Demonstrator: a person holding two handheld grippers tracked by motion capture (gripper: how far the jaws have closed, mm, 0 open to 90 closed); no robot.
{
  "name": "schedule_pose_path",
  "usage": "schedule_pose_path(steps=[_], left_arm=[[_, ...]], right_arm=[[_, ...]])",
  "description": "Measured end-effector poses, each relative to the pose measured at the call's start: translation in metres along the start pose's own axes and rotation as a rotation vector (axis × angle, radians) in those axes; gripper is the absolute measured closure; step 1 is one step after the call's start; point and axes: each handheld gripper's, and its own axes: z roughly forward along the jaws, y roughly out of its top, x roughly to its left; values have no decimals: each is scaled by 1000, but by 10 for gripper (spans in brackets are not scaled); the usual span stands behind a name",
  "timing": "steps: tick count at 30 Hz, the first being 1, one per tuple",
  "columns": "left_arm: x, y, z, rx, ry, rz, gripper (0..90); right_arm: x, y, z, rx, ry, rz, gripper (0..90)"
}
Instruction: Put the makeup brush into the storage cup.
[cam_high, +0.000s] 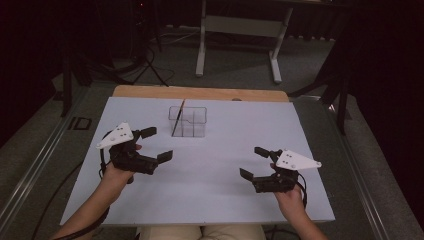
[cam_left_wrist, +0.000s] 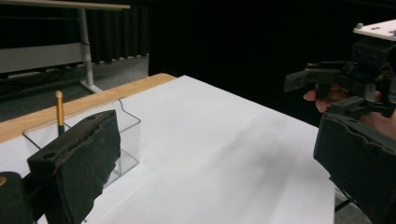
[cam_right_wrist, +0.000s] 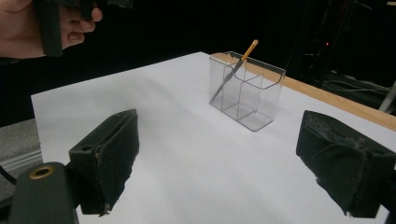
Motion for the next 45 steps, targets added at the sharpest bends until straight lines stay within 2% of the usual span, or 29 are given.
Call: schedule_pose_path(steps=[13, 16, 21, 25, 29, 34, 43, 45], left_arm=[[-13, -23, -4, 11, -11, 3, 17], [-16, -29, -3, 26, -11, 23, 17], [-22, -38, -1, 36, -25, 33, 17], [-24, -46, 1, 55, -48, 23, 17], [-25, -51, 2, 46, -94, 13, 17], [-26, -57, 4, 45, -106, -2, 17], [-26, -70, 5, 57, -123, 14, 17], [-25, -72, 5, 53, -126, 9, 17]], right_arm=[[1, 0, 0, 1, 0, -1, 134], [1, 0, 0, 3, 0, -1, 134], [1, 0, 0, 3, -1, -2, 134], [1, -1, 0, 5, -1, -1, 134], [1, -1, 1, 9, 1, -3, 134], [0, -2, 0, 7, 1, 3, 134], [-2, -6, 2, 22, -2, -6, 134], [-3, -8, 3, 19, 12, -5, 134]])
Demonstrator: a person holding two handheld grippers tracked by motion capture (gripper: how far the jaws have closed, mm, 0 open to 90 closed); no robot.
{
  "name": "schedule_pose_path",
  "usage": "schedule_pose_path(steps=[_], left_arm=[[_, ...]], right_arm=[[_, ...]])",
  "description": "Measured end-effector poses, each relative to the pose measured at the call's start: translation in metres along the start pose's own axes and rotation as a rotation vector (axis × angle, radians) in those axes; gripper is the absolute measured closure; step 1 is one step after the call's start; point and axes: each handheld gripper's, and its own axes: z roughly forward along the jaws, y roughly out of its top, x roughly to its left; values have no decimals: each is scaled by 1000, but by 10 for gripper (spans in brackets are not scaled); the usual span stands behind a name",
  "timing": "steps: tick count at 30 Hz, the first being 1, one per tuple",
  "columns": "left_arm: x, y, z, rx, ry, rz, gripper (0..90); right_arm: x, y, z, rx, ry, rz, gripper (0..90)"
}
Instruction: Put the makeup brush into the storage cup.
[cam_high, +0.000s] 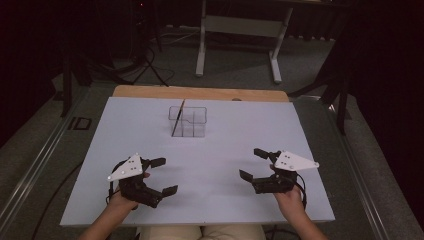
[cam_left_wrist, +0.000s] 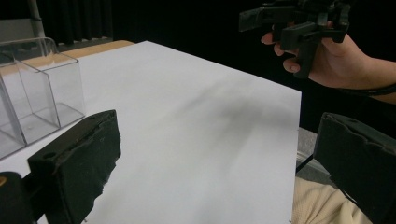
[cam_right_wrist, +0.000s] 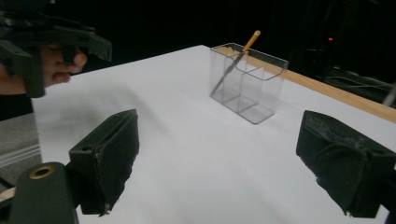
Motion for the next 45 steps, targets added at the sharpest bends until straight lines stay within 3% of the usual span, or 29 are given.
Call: schedule_pose_path(steps=[4, 13, 20, 45], left_arm=[[1, -4, -1, -12, -8, 5, 17], [3, -10, 1, -2, -7, 8, 17], [7, -9, -1, -16, 6, 3, 17], [3, -17, 3, 4, 22, 16, 17]], right_arm=[[0, -3, 2, -4, 24, -14, 134], [-4, -8, 2, -9, 22, -8, 134], [-6, -13, 3, 8, 16, -35, 135], [-9, -18, 5, 12, 25, -16, 136]])
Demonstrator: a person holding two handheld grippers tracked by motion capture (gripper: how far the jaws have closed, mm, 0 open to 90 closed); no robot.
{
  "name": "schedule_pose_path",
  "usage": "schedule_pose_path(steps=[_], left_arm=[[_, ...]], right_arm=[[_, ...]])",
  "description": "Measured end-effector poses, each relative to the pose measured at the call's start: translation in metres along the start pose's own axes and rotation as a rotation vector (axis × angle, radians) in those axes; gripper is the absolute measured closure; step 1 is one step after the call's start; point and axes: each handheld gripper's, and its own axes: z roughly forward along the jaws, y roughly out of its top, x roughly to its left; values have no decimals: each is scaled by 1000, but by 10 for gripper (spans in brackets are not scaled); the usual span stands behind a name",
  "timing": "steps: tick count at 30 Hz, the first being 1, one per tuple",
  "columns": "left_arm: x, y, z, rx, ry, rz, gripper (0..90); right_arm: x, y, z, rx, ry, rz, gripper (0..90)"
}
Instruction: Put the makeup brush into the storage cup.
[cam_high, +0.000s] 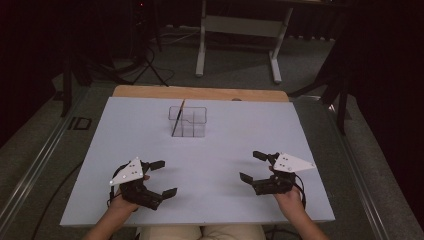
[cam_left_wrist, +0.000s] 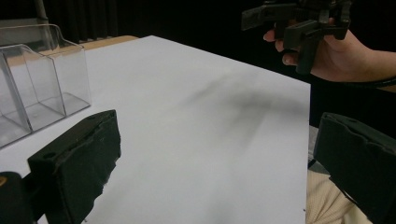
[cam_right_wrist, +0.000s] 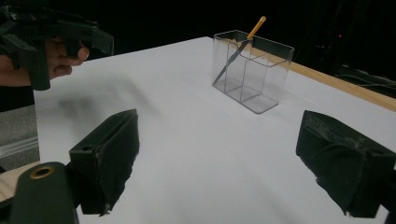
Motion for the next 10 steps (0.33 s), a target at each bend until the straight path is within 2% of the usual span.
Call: schedule_pose_path(steps=[10], left_arm=[[1, -1, -1, -3, 13, -3, 17]], right_arm=[[0, -1, 0, 8, -8, 2, 135]])
